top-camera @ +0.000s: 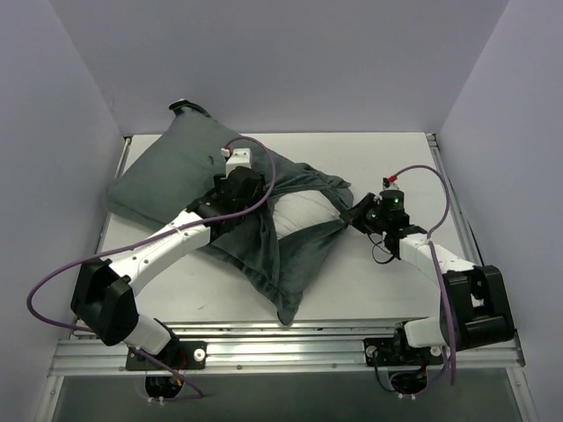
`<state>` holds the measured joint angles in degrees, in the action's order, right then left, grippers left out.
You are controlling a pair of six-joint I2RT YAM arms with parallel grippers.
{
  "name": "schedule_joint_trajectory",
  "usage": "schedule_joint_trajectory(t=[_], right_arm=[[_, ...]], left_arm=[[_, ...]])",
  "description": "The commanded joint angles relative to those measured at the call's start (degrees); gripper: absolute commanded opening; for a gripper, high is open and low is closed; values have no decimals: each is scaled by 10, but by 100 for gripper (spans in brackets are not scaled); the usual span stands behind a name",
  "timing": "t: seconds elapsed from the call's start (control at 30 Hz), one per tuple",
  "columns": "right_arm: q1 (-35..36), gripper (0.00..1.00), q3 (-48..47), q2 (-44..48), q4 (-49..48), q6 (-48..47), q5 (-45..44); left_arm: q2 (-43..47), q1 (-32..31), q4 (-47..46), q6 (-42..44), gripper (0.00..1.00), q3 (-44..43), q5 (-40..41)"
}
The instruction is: Remove the pillowcase from the pillow
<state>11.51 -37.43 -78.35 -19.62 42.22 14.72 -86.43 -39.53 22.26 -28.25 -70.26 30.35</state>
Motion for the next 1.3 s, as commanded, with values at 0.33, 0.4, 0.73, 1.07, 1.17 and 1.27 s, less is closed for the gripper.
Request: schedule_joint_trajectory(t=[0.33,0.4,0.73,1.07,1.17,1.27], right_arm=[[-23,0,31,-52,-68,-55,124],[-13,0,17,-39,-71,-57,124],[5,0,-20,4,-44,-68,109],[13,0,-19,17,-19,-80,73],[15,0,-18,17,-19,-81,65],[16,0,-15,18,-19,-81,63]], left_arm=[[80,16,69,60,86,22,-79],[93,1,53,65,89,15,-105],[112,-77,38,78,97,-62,-151],[17,-187,7,8,93,-175,-157],[-25,-190,-13,-13,87,-182,-172],[-74,-190,-6,-19,83,-206,-149]])
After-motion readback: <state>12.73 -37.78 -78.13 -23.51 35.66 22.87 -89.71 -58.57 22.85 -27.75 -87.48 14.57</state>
